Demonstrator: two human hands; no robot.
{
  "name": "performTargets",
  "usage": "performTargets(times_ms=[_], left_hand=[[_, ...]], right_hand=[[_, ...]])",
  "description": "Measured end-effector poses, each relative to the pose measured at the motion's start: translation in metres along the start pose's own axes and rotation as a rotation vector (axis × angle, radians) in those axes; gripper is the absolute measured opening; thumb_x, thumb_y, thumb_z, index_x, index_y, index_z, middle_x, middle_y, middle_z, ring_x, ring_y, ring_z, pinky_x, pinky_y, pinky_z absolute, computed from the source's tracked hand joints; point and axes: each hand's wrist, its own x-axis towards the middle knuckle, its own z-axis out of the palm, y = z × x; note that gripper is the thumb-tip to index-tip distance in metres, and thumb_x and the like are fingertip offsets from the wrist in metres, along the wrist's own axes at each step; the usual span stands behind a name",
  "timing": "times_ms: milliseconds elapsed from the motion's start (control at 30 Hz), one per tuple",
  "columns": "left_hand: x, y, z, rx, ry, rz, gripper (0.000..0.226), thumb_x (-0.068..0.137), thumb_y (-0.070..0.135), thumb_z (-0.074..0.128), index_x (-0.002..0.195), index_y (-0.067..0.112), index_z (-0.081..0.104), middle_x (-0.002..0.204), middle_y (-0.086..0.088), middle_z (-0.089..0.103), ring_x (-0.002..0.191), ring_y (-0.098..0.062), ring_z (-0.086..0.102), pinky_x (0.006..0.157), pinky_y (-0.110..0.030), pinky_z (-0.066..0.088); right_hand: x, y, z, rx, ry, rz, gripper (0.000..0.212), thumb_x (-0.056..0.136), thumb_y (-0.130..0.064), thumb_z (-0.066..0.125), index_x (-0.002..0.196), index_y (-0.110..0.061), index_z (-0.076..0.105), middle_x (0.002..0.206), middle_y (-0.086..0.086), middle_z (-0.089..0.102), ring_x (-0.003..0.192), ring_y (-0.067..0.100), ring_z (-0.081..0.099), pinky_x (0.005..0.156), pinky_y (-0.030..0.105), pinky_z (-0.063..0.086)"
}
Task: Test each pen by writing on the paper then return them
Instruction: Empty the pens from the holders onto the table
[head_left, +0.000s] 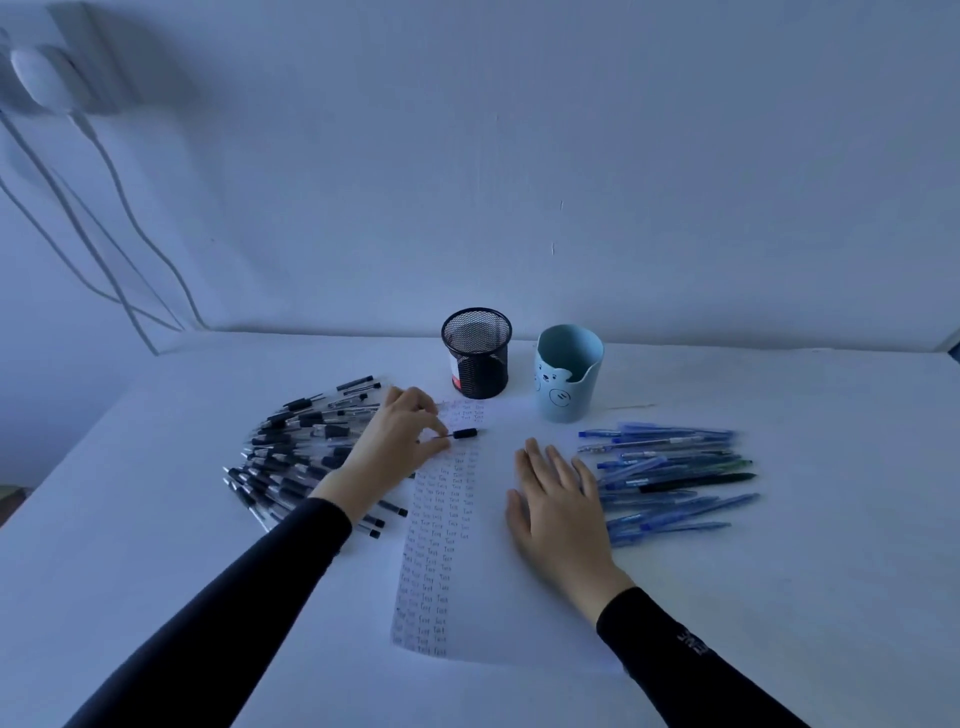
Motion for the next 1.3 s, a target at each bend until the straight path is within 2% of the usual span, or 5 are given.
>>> performTargets(times_ms=[267,567,767,1000,1300], left_hand=[[-0.020,-0.016,-0.048,-1.168,0.590,-0.656,0.055,0.090,0.005,0.064,0.133,0.016,0.032,0.115,-0.013,0.061,0.098,-0.022,0.069,0.085,-0.037,0.057],[-0.015,-0.050,-0.024,0.083,0.246,-0.422,0.065,0.090,0.028,0.066,0.147,0.017,0.037,0.161,-0.013,0.009,0.146,-0.038,0.004,0.116,-0.055,0.008],[0.024,-0.039,-0.015,0.092,-0.011,-0.159,0.015,0.090,0.020,0.067,0.102,0.013,0.073,0.136,-0.008,0.053,0.130,-0.028,0.036,0.105,-0.041,0.036],[0.002,-0.038,-0.047,-0.525,0.661,-0.477,0.045,0.095,0.015,0.059,0.132,0.009,0.034,0.100,-0.005,0.064,0.078,-0.013,0.067,0.067,-0.027,0.053],[-0.042,-0.042,-0.027,0.188,0.255,-0.517,0.068,0.094,0.048,0.052,0.149,0.016,0.028,0.161,-0.009,0.008,0.147,-0.031,0.009,0.117,-0.050,0.013]], right_hand=[[0.000,0.000,0.001,0.005,-0.018,0.003,0.055,0.093,-0.036,0.034,0.131,-0.007,0.061,0.141,0.009,0.056,0.128,0.029,0.054,0.109,0.044,0.023],[0.000,0.000,0.000,0.014,-0.020,0.007,0.055,0.094,-0.036,0.034,0.132,-0.007,0.061,0.141,0.010,0.056,0.129,0.029,0.054,0.109,0.044,0.024],[-0.001,-0.001,-0.002,0.014,-0.008,0.010,0.054,0.094,-0.036,0.035,0.130,-0.008,0.062,0.140,0.009,0.056,0.128,0.028,0.055,0.109,0.043,0.024],[-0.001,0.001,0.001,0.014,-0.002,0.002,0.053,0.093,-0.036,0.036,0.130,-0.008,0.063,0.141,0.008,0.057,0.127,0.029,0.056,0.108,0.045,0.026],[-0.002,0.002,0.001,0.028,-0.006,0.005,0.053,0.093,-0.036,0.035,0.134,-0.015,0.060,0.142,0.008,0.055,0.128,0.029,0.055,0.109,0.047,0.023]])
